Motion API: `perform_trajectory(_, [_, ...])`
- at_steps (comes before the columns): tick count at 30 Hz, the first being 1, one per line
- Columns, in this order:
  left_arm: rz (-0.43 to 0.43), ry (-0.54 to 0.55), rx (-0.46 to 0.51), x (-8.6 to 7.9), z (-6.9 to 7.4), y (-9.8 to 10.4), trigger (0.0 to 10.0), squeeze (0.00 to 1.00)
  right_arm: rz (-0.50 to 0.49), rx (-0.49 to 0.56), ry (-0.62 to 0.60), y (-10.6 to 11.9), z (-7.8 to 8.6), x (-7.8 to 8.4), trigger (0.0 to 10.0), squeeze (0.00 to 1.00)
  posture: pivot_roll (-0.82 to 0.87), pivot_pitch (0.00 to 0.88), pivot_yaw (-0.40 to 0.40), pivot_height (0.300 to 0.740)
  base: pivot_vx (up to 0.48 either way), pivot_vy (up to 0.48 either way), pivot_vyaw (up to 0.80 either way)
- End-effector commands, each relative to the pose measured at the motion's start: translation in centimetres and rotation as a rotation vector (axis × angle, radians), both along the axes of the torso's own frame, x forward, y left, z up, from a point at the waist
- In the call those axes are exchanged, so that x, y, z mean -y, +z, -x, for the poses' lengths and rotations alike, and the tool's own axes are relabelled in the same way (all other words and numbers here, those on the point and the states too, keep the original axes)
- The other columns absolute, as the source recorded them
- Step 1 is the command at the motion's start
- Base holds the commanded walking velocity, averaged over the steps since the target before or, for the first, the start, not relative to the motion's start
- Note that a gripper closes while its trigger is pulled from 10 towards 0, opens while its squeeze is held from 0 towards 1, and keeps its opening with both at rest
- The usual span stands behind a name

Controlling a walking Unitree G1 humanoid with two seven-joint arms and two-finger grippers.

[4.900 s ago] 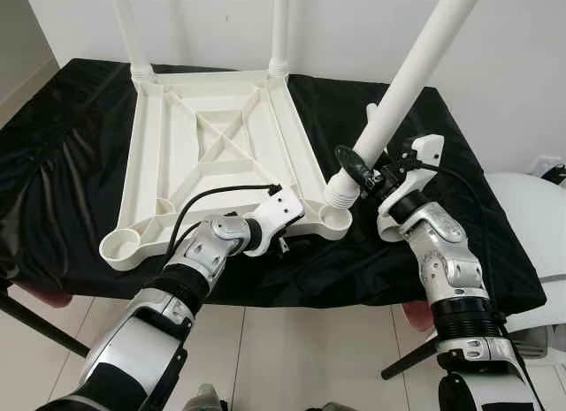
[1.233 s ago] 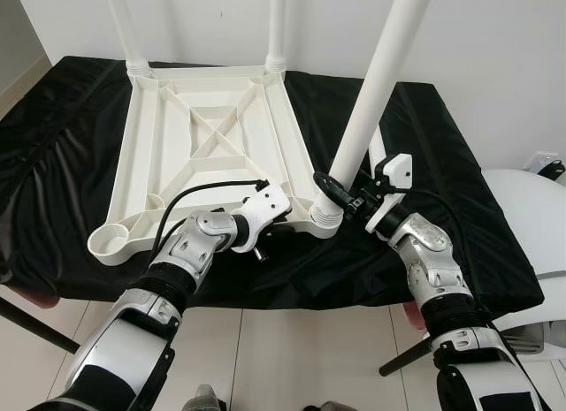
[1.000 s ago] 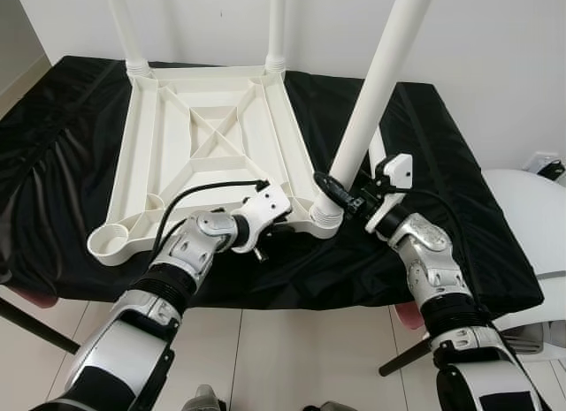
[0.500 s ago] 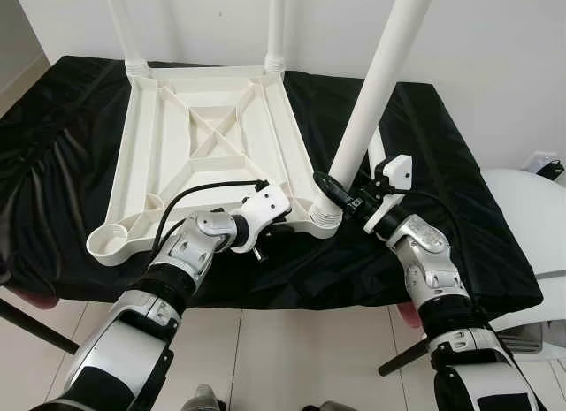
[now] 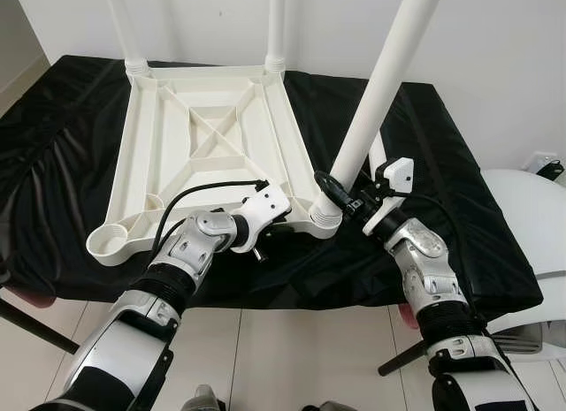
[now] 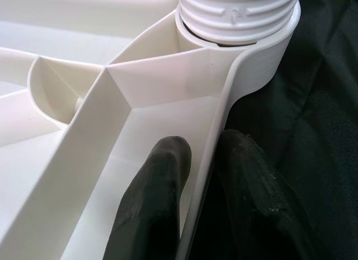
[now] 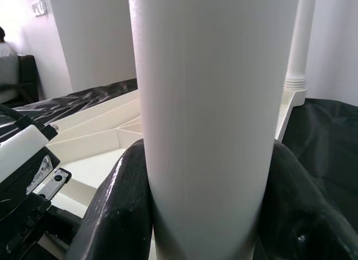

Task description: Building children table

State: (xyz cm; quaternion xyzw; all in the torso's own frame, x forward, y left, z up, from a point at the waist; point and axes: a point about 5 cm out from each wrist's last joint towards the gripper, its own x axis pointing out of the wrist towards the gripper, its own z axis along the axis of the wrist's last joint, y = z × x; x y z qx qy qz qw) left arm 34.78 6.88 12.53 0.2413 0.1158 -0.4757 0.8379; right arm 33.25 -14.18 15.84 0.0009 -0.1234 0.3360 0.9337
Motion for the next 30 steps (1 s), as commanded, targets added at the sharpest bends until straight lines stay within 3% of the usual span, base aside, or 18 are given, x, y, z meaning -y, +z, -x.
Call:
perform_trajectory(1, [-0.026,-0.003,0.015,-0.04,0.02,0.09,10.0,0.0,0.043,-0.121,-0.01,-2.82,0.72,-0.17,10.0,0.0,0.0,0.031,-0.029,0.74,0.0,0.0,0.0])
perform_trajectory(30, [-0.027,-0.006,0.02,0.02,-0.03,0.26,10.0,0.0,0.015,-0.083,-0.154,-2.21,0.92,-0.38,10.0,0.0,0.0,0.03,-0.03,0.74,0.0,0.0,0.0])
